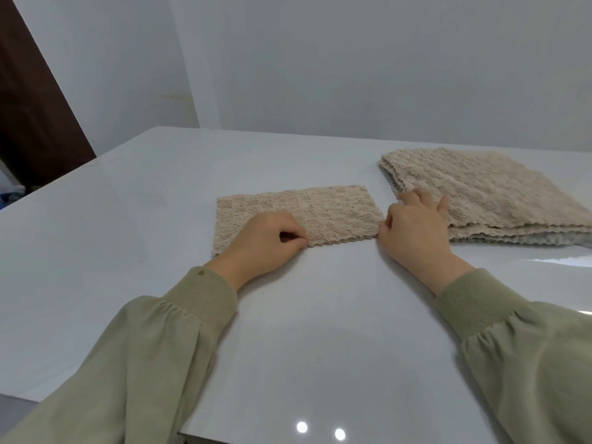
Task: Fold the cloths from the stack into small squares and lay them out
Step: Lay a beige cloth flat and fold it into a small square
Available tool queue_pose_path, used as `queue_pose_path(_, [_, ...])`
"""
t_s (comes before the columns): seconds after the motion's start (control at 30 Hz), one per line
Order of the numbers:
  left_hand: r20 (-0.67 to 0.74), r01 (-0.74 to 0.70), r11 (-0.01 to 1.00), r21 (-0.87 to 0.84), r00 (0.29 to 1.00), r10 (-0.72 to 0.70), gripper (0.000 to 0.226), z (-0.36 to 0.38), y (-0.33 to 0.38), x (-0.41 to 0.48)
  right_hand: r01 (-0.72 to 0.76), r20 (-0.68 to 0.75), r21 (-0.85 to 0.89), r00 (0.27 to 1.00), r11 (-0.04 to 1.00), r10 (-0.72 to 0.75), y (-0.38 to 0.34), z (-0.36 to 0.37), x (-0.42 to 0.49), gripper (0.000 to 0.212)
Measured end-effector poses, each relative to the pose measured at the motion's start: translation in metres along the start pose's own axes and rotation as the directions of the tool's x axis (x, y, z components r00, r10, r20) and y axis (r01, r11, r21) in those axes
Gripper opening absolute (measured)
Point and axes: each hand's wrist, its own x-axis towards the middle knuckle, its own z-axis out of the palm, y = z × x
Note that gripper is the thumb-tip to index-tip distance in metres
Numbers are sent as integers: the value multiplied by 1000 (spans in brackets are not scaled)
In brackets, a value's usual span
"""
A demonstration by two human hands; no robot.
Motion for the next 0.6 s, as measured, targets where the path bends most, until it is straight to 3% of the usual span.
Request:
queue_pose_path(0.1, [-106,192,939,-286,967,-230,18,-13,-1,3,54,-128,97,991,994,-42,-11,-5,7,25])
queue_pose_path(0.2, [-248,283,959,28,931,-267,29,-26,-17,13,213,-221,274,963,938,-154,-41,-15,19,31])
queue_pose_path(0.3, [-41,316,871,376,945,-325,44,-24,-34,14,255,-109,467,967,847,-231,-88,-19,27,38])
queue_pose_path(0.37, [89,310,806,504,910,-406,52,-17,-40,11,279,0,471,949,837,-316,-114,-9,32,44])
queue_pose_path(0.5, [124,327,780,534,882,-455,59,-15,-41,5,283,308,316,872,906,-380,-122,15,39,51])
queue_pose_path(0.6, [187,262,855,448,907,-376,62,-26,-42,-5,288,299,308,876,907,-379,-113,18,41,52])
